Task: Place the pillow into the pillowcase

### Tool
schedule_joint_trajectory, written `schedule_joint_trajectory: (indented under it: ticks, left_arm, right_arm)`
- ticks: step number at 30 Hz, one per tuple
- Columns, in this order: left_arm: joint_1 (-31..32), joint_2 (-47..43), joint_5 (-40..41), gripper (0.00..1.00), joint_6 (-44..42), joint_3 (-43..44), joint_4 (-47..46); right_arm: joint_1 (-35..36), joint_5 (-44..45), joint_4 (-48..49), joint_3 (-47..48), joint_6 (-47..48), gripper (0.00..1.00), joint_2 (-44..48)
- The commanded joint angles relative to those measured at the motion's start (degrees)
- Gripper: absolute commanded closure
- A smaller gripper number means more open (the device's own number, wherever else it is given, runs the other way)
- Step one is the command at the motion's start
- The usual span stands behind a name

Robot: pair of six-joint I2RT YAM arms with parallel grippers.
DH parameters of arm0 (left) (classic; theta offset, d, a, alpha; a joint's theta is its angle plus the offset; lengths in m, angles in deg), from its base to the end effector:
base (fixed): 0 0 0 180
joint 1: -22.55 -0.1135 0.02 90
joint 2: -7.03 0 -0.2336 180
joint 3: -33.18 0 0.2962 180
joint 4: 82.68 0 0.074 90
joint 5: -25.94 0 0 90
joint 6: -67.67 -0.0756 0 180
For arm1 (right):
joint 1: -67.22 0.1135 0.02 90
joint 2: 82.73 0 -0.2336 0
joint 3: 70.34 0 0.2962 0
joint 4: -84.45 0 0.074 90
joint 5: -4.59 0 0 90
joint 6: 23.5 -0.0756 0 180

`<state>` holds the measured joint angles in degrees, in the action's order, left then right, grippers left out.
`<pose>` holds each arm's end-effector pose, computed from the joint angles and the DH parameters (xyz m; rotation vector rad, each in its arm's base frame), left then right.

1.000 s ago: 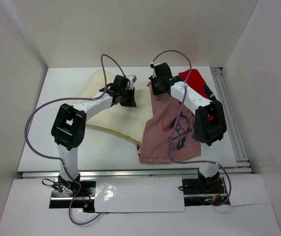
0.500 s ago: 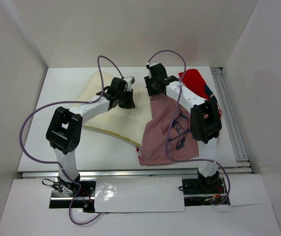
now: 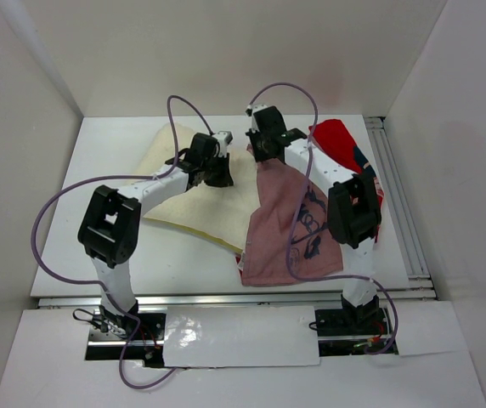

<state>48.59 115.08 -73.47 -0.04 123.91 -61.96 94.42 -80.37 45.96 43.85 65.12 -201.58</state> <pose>0.4368 -0.2272 0.1559 0.1675 2.2964 -0.6317 0.4805 0.2395 0.1919 -0.4762 2.2757 0.1495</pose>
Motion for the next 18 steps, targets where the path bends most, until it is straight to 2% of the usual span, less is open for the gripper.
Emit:
schedule_joint_trajectory:
  ticks: [1, 6, 11, 14, 18]
  left_arm:
    - [0.32, -5.65, -2.72, 1.00, -0.57, 0.06, -4.72]
    - [1.47, -7.15, -2.72, 1.00, 0.03, 1.28, -4.73]
    - [1.99, -8.20, -3.42, 1.00, 2.23, 2.52, -5.87]
    - [2.52, -9.78, -1.85, 1.00, 6.62, 2.52, -8.77]
    - [3.05, -14.00, 6.14, 1.00, 15.93, 1.29, -12.20]
  right_arm:
    - [2.68, -7.05, 0.88, 4.20, -0.72, 1.00, 3.97]
    - [3.74, -16.35, 3.08, 3.59, -3.89, 1.00, 6.69]
    - [4.26, -24.28, 11.23, 0.43, -11.16, 1.00, 7.92]
    - [3.74, -28.76, 18.35, -0.90, -18.28, 1.00, 7.93]
    - [3.21, -34.83, 28.63, -4.22, -27.95, 1.00, 7.93]
